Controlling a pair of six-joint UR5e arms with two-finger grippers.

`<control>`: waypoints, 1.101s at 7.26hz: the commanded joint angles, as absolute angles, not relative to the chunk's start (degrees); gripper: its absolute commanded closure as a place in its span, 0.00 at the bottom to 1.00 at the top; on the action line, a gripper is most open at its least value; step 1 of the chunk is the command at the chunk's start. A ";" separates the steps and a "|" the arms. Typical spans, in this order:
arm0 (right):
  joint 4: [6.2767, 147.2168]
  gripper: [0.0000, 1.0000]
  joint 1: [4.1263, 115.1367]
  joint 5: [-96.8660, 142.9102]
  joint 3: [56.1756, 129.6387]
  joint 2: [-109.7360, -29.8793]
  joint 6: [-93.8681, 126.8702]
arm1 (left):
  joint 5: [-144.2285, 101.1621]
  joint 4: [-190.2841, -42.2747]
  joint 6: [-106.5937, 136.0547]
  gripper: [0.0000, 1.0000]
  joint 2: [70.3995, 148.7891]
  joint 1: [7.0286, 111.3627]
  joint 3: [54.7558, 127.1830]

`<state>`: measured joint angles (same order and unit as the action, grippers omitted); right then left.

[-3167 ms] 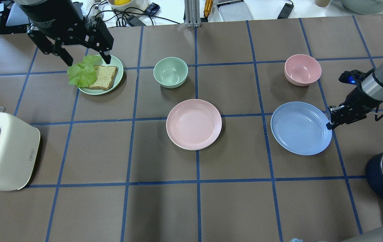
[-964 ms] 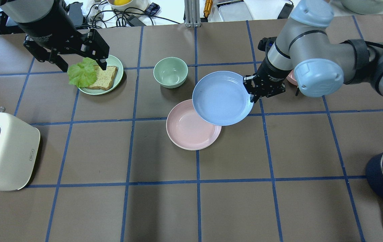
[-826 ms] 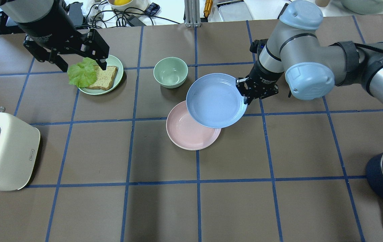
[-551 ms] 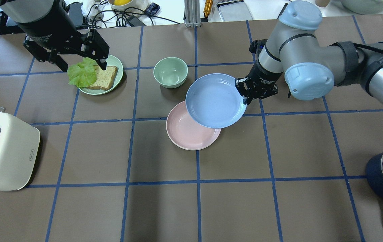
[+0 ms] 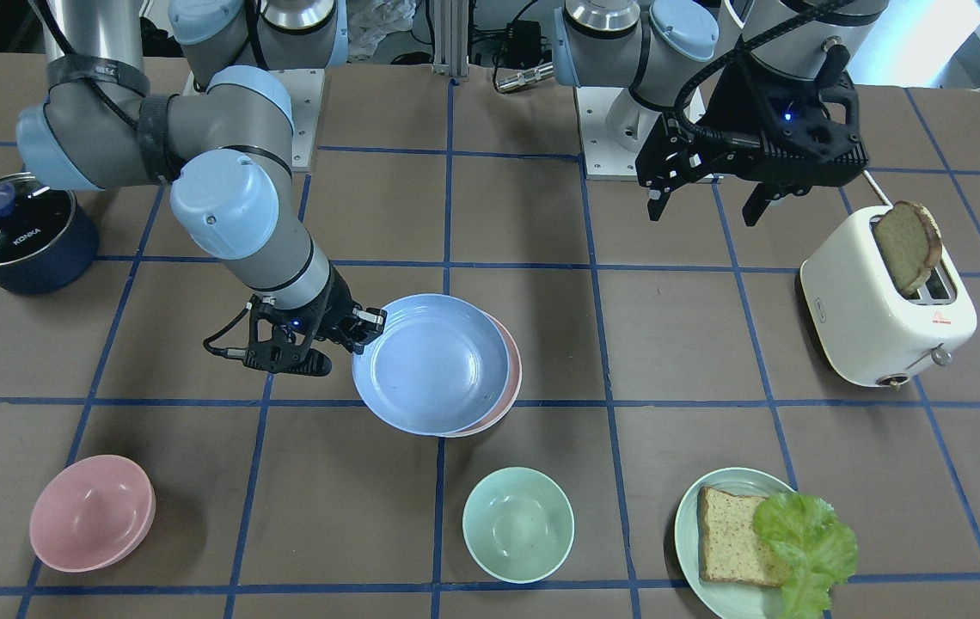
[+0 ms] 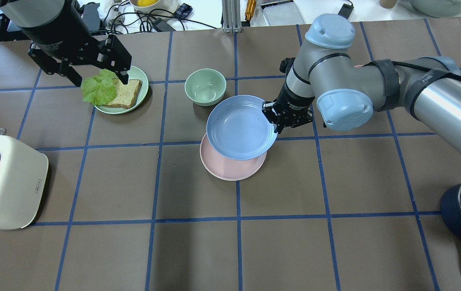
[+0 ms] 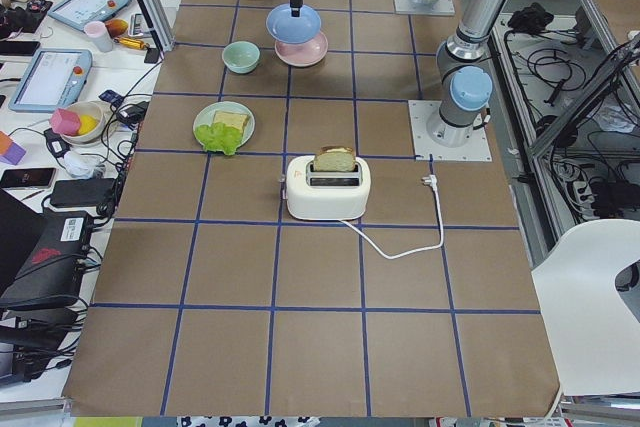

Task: Stack three plates with pink and blue
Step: 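Carry the light blue plate over the pink plate stack with the right gripper, then lower the light blue plate onto the pink plate and open the right gripper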

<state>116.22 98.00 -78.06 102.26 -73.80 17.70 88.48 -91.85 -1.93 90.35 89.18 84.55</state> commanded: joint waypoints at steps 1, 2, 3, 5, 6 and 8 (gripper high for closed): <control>117.24 1.00 98.44 -77.87 102.74 -73.56 19.93 | 88.51 -91.85 -1.93 0.00 90.35 89.12 84.55; 117.25 1.00 98.52 -77.70 102.92 -73.56 19.95 | 88.42 -91.85 -1.93 0.00 90.35 89.12 84.55; 118.64 1.00 99.22 -77.78 104.23 -73.48 19.95 | 88.51 -91.85 -1.93 0.00 90.35 89.12 84.55; 124.52 1.00 100.10 -78.13 106.34 -72.08 20.65 | 88.51 -91.85 -1.93 0.00 90.35 89.12 84.55; 124.63 1.00 100.54 -78.05 106.26 -71.72 22.57 | 88.51 -91.85 -1.93 0.00 90.35 89.12 84.55; 124.98 1.00 100.55 -78.05 106.35 -71.02 22.24 | 88.51 -91.85 -1.93 0.00 90.35 89.12 84.55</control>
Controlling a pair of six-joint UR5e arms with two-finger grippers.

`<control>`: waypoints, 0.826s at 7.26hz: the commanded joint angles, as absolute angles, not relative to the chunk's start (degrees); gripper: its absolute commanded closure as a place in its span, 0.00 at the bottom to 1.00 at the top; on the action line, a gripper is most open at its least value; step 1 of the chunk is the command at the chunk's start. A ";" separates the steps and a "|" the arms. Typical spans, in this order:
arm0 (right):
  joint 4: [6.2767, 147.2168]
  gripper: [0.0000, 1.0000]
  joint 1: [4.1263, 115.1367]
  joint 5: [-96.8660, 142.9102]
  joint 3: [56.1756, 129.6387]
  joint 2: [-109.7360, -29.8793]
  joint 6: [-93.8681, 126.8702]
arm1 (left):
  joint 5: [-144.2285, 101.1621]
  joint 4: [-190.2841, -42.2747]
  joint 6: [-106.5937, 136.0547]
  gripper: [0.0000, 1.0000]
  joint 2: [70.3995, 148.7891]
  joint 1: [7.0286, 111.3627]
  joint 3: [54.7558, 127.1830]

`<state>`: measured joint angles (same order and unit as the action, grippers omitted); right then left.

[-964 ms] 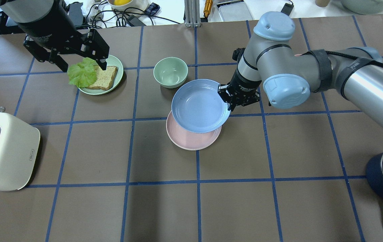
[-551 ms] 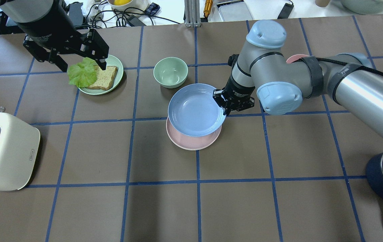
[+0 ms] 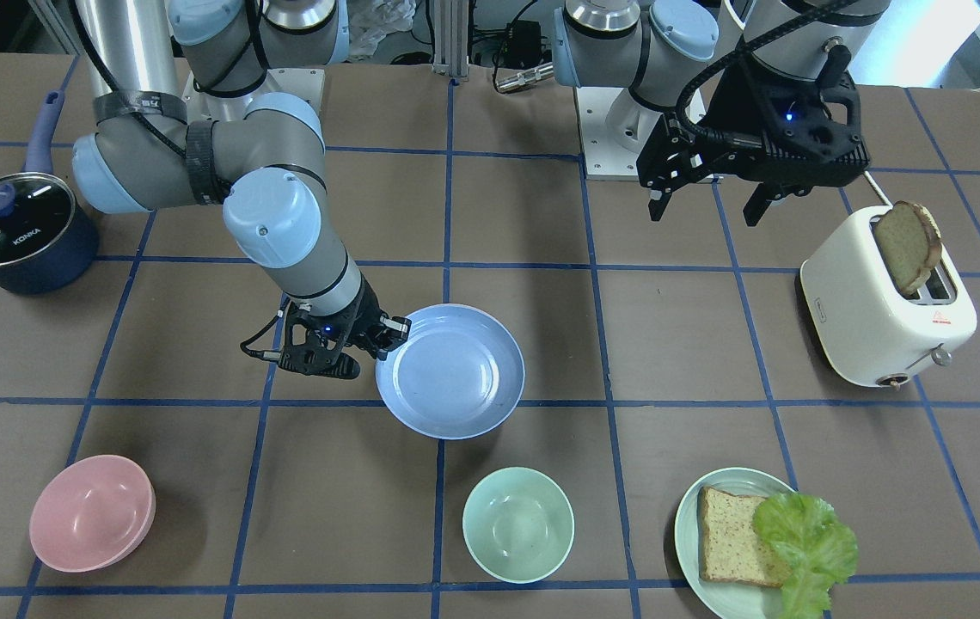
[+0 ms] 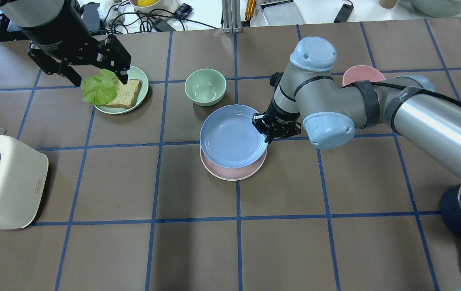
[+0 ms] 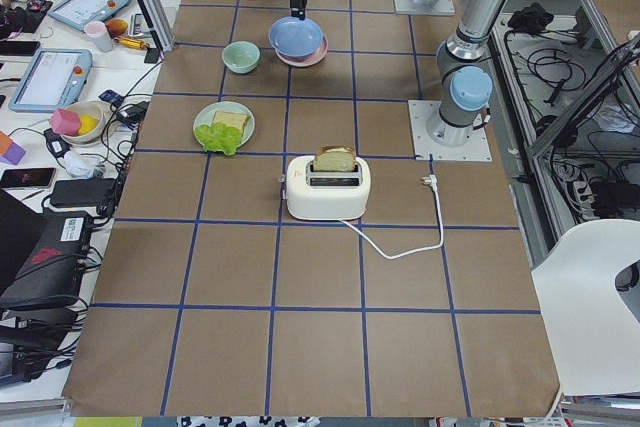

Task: Stack three plates with pink and blue
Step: 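Lower the light blue plate onto the pink plate and open the right gripper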

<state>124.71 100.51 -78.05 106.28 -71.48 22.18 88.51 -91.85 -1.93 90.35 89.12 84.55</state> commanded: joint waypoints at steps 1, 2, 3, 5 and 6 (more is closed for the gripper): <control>124.89 1.00 100.55 -78.22 106.26 -71.10 22.32 | 88.51 -91.85 -1.93 0.00 90.35 89.12 84.55; 124.98 1.00 100.55 -78.22 106.35 -71.02 22.24 | 88.51 -91.85 -1.93 0.00 90.35 89.12 84.55; 124.89 1.00 100.63 -78.31 106.43 -70.93 22.06 | 88.51 -91.85 -1.93 0.00 90.26 89.03 84.55; 124.98 1.00 100.55 -78.31 106.35 -70.49 22.06 | 88.51 -91.85 -1.93 0.00 90.35 89.03 84.55; 124.89 1.00 100.55 -78.31 106.43 -70.40 21.89 | 88.51 -91.85 -1.93 0.00 90.35 89.03 84.55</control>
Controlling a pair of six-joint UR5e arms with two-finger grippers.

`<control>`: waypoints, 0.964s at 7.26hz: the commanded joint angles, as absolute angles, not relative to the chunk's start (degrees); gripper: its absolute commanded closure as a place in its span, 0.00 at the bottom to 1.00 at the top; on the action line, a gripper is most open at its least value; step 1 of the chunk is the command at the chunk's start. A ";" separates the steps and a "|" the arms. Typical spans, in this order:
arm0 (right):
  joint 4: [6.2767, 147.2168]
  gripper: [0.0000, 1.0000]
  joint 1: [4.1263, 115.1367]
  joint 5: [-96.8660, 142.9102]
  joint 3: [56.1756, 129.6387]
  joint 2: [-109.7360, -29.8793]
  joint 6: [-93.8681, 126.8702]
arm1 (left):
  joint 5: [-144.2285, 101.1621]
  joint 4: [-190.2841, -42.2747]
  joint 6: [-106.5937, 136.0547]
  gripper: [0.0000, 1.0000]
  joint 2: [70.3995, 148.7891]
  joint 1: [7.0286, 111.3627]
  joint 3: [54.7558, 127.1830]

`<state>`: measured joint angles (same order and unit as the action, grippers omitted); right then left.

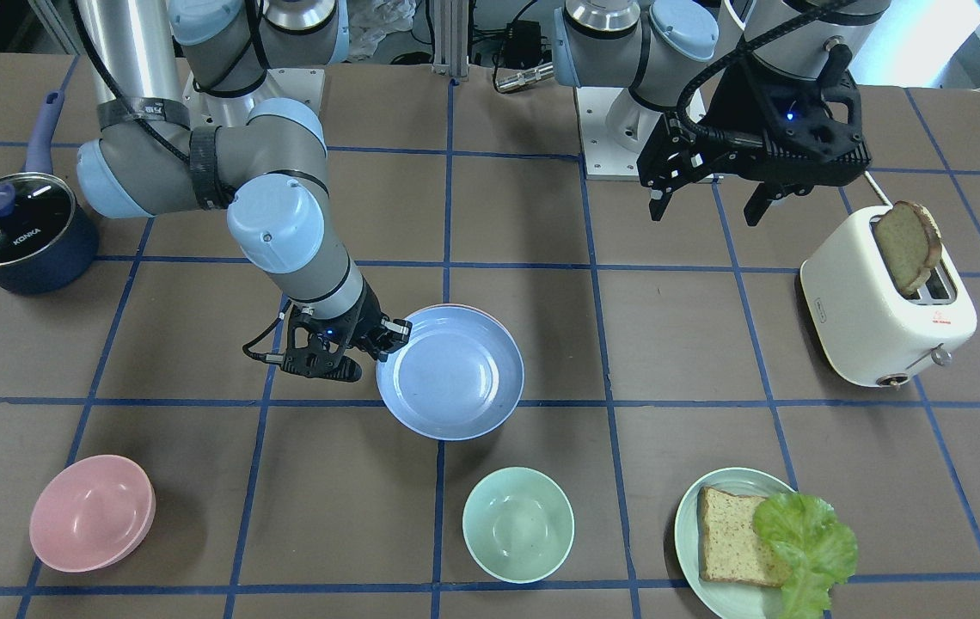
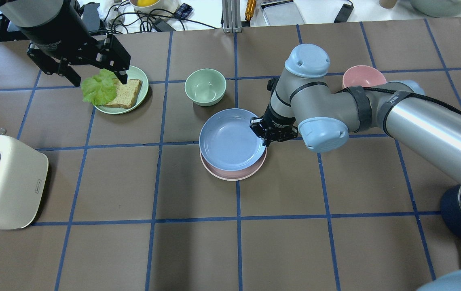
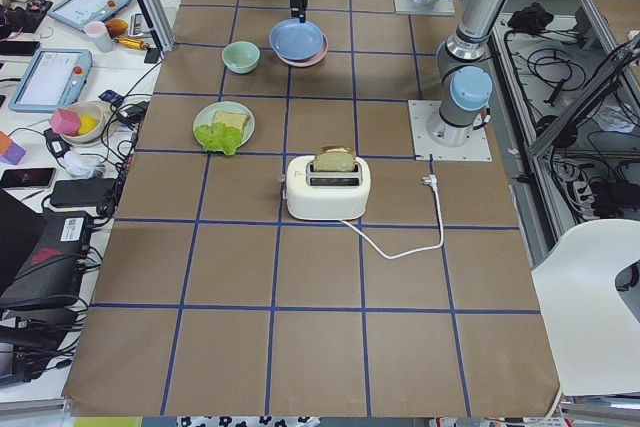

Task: Stack three plates with pink and blue
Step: 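Lower the light blue plate onto the pink plate and open the right gripper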

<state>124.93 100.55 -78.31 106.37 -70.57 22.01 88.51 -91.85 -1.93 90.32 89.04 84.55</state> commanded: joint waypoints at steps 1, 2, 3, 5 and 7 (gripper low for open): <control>124.89 1.00 100.55 -78.40 106.44 -70.49 21.88 | 88.51 -91.85 -1.93 0.00 90.26 89.03 84.55; 124.89 1.00 100.55 -78.40 106.35 -70.49 22.23 | 88.51 -91.85 -1.93 0.00 90.35 89.03 84.55; 124.89 1.00 100.55 -78.31 106.43 -70.49 22.24 | 88.51 -91.85 -1.93 0.00 90.35 89.03 84.55; 124.81 1.00 100.55 -78.14 106.44 -70.58 22.24 | 88.42 -91.85 -1.93 0.00 90.35 89.03 84.55; 124.80 0.95 100.63 -78.13 106.52 -70.58 22.06 | 88.42 -91.85 -1.93 0.00 90.35 88.95 84.46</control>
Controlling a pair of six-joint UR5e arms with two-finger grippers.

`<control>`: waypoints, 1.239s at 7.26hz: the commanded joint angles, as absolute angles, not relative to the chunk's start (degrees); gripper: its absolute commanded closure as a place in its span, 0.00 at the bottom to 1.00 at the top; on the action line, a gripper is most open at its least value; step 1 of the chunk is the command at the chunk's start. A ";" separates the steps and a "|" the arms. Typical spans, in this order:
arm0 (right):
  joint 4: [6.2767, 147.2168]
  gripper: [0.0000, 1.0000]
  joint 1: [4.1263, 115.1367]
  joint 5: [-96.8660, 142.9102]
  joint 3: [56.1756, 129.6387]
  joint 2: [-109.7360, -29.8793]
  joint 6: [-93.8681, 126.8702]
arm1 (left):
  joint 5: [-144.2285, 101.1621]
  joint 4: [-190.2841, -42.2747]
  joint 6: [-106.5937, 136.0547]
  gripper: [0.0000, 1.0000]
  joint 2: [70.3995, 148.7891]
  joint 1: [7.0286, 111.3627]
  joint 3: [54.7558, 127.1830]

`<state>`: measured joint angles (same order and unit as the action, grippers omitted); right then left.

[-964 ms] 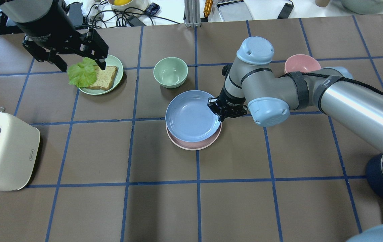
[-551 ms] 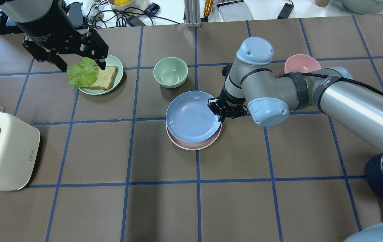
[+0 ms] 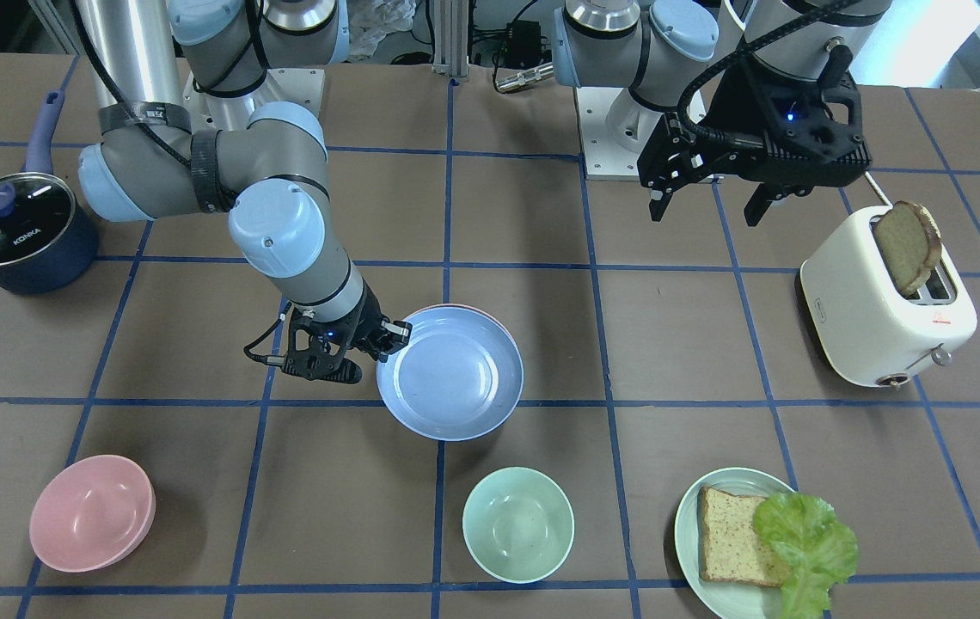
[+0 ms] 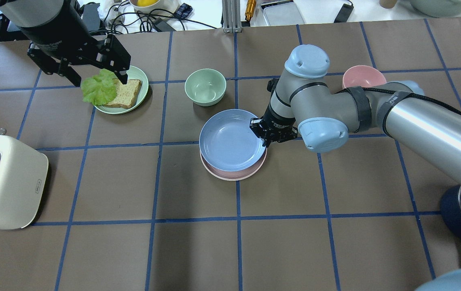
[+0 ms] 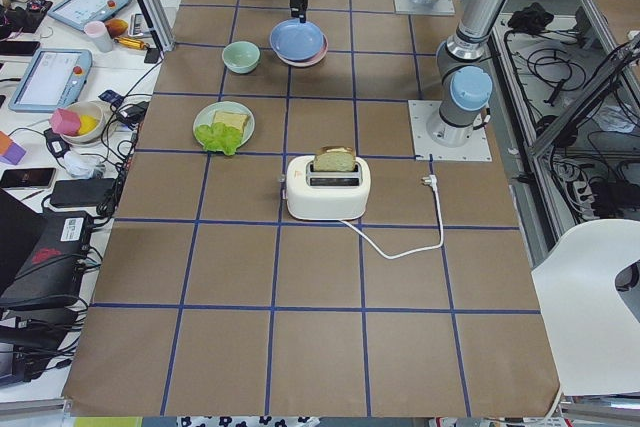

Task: Stack three plates with pink and blue
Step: 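Lower the light blue plate onto the pink plate and open the right gripper, then lift the right gripper off the stack and retract it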

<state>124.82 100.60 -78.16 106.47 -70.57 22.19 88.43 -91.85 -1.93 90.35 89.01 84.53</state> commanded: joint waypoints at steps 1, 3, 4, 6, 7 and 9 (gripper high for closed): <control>124.72 0.69 100.63 -78.31 106.78 -70.58 21.54 | 88.42 -91.85 -1.93 0.00 90.35 88.95 84.46; 124.89 0.00 100.55 -78.57 106.70 -71.01 21.01 | 88.33 -91.85 -1.93 0.00 90.35 88.95 84.46; 124.89 0.00 100.37 -81.10 105.92 -71.19 17.87 | 88.33 -91.85 -1.93 0.00 90.35 88.95 84.46; 124.81 0.00 99.58 -81.30 104.52 -72.68 14.70 | 88.33 -91.85 -1.93 0.00 90.35 88.95 84.46; 123.24 0.00 99.32 -81.73 102.24 -73.21 13.46 | 88.33 -91.85 -1.93 0.00 90.35 88.95 84.46; 116.06 0.00 99.05 -84.00 95.22 -74.26 10.39 | 88.33 -91.85 -1.93 0.00 90.35 88.95 84.46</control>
